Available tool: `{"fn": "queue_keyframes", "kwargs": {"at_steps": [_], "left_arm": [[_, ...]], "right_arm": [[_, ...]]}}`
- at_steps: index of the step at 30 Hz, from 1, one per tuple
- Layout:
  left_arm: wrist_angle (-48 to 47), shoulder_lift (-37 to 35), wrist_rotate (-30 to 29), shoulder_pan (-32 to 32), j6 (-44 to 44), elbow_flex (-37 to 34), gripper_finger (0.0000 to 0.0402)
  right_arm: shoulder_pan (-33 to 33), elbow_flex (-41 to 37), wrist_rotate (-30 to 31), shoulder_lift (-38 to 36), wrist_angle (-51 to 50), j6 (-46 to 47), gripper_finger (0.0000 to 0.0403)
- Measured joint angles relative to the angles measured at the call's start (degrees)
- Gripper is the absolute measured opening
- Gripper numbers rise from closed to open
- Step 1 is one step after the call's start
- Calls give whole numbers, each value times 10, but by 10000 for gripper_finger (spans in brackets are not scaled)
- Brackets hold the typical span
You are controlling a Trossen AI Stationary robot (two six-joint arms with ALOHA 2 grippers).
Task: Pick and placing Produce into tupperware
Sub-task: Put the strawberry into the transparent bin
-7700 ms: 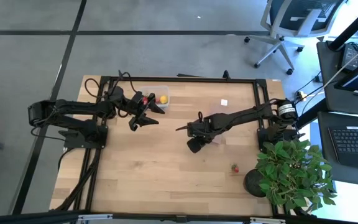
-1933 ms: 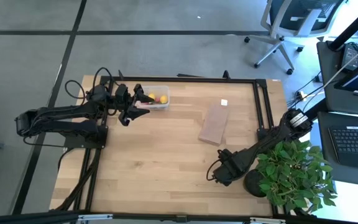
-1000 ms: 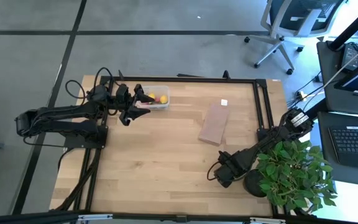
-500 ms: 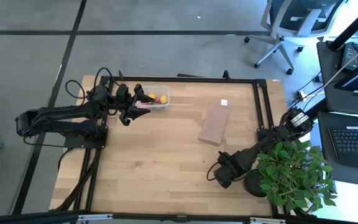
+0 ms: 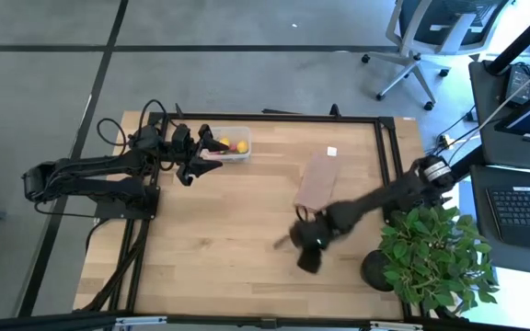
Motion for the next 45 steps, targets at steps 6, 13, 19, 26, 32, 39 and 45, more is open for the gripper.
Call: {"fn": "queue_keyframes", "kwargs": {"at_steps": [6,13,19,26,32,39,45], "left_arm": [[0,0,28,0,-13,0,254],[1,-2,-7,1,6,0,254],[1,-2,-83,1,230,0,254],[-2,-2,-253,1,391,0,254],[-35,10,-197,-8,518,0,254],[-29,43,-233,-23,495,0,254],[-14,62,-275,-36,498,-1,254]], "right_arm": [[-136,75,31,0,40,-174,139],[-262,205,41,-1,167,-307,139],[-316,268,40,-2,238,-293,139],[-335,278,39,-2,239,-263,139],[-334,278,36,4,253,-263,139],[-334,278,37,18,276,-260,139],[-330,278,31,30,288,-259,139]]}}
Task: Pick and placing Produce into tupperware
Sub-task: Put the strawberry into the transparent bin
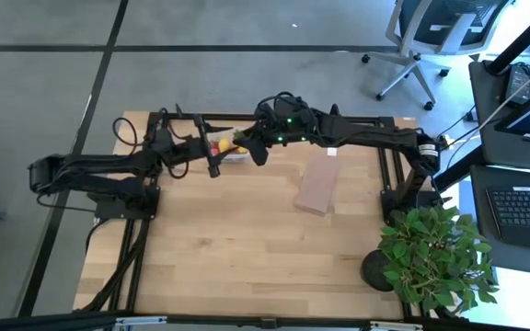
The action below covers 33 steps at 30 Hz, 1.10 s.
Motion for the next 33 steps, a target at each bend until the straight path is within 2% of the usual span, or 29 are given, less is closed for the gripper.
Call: {"fn": "queue_keyframes", "kwargs": {"at_steps": [4,9,15,27,33], "left_arm": [[28,6,-4,-5,2,0,254],[30,7,-3,-6,20,0,254],[29,9,27,-6,21,0,254],[31,14,27,-6,45,1,254],[30,14,26,-7,44,1,227]], "right_arm": [[2,0,0,5,3,0,139],[2,0,0,9,11,2,139],[2,0,-6,15,31,11,139],[11,0,-25,30,63,17,139],[11,0,-30,29,63,20,139]]}}
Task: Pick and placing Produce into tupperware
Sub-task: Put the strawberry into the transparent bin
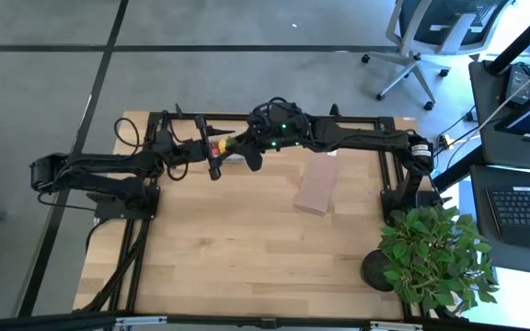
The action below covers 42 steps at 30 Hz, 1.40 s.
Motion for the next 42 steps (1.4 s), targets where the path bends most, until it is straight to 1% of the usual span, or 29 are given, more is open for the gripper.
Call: {"fn": "queue_keyframes", "kwargs": {"at_steps": [13,19,22,23,25,30,33,35,39,40,42], "left_arm": [[3,0,3,0,0,0,133],[3,0,3,0,0,0,131],[4,0,3,0,-1,0,136],[4,0,2,0,-1,0,137],[4,0,1,0,-1,0,137],[2,0,-14,1,0,0,129],[-3,0,-53,1,-13,0,131],[-10,-2,-94,4,-31,0,134],[-80,-1,-213,21,-101,0,132],[-108,-1,-232,28,-126,0,130],[-167,0,-245,45,-178,0,129]], "right_arm": [[-1,0,1,0,-1,-8,139],[0,0,1,0,-2,-9,139],[0,0,1,0,-4,-9,139],[-1,0,1,0,-4,-9,142],[-1,0,1,0,-5,-5,163],[-16,0,-4,-1,-46,24,246],[-28,1,-2,-2,-89,-12,286],[-38,0,6,-2,-129,-36,304],[-52,0,33,-1,-208,-36,315],[-56,0,35,-1,-227,-34,316],[-59,0,35,-1,-249,-22,317]]}}
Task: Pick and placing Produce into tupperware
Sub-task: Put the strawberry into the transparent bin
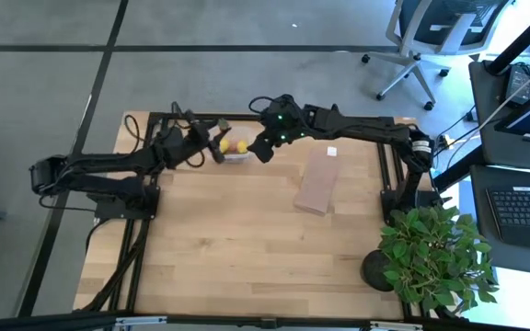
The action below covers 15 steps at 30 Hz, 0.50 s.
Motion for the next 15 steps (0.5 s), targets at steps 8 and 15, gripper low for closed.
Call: {"fn": "queue_keyframes", "kwargs": {"at_steps": [8,15], "left_arm": [[-224,51,73,85,-183,68,132],[-429,144,134,100,-229,203,134]], "right_arm": [[-2,0,0,0,8,8,318],[-1,0,3,0,9,31,318]]}}
